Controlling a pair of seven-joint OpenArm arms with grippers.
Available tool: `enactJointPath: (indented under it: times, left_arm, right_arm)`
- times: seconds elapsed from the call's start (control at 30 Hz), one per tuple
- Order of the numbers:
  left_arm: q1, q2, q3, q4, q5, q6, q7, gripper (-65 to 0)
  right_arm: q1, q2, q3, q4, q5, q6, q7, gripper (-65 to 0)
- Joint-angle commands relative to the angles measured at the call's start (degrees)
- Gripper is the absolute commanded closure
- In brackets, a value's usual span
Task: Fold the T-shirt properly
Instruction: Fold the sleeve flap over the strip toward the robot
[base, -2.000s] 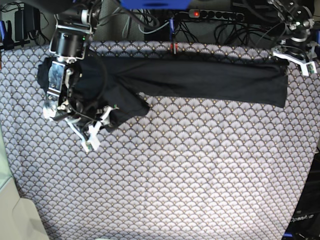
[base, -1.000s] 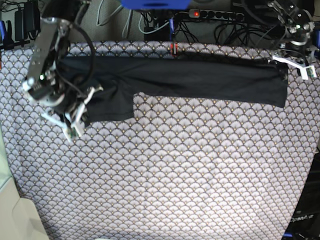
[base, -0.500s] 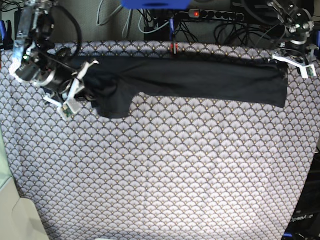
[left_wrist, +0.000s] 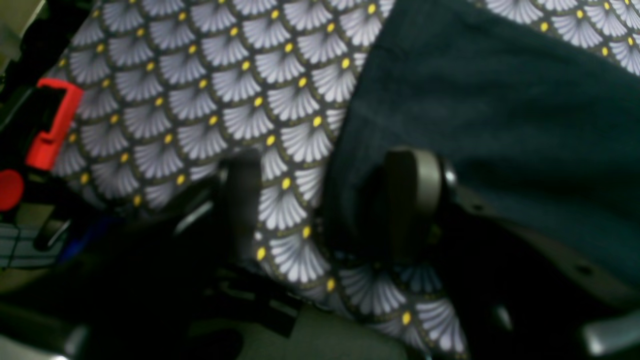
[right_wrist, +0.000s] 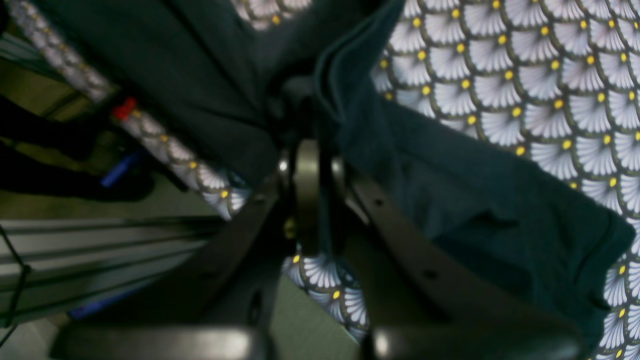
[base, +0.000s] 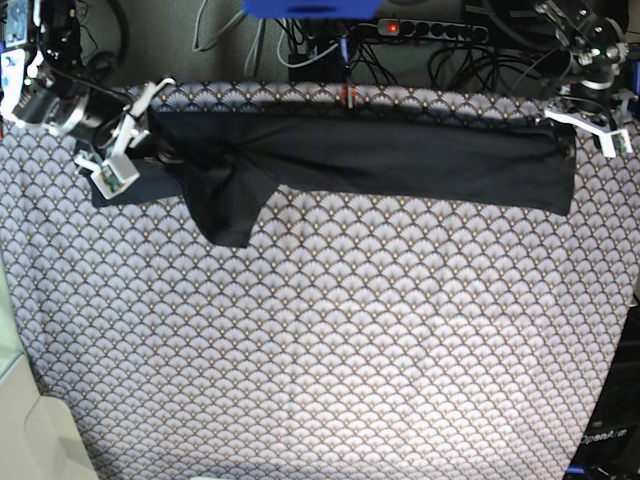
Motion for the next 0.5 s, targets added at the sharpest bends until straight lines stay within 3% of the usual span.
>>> enactJointPath:
  times: [0.0,0.23,0.47]
  left_arm:
    - [0.02,-0.68,-0.16,0.85,-0.74,-0.08,-1.41,-37.1]
    - [0.11,-0.68,-0.16,0.85,-0.74,-0.08,-1.41,-37.1]
    - [0.37,-0.68,-0.34,0.85,-0.74,-0.08,-1.50,-37.1]
  right_arm:
    - [-0.59,1.29,0.25,0.85,1.17,-0.21,1.65,-1.2]
    - [-3.40,3.40,-0.45,0.76,1.09,-0.21,5.17,-1.2]
    - [-5.08,8.58,-6.17,0.23,0.91,-0.21,10.18,-1.2]
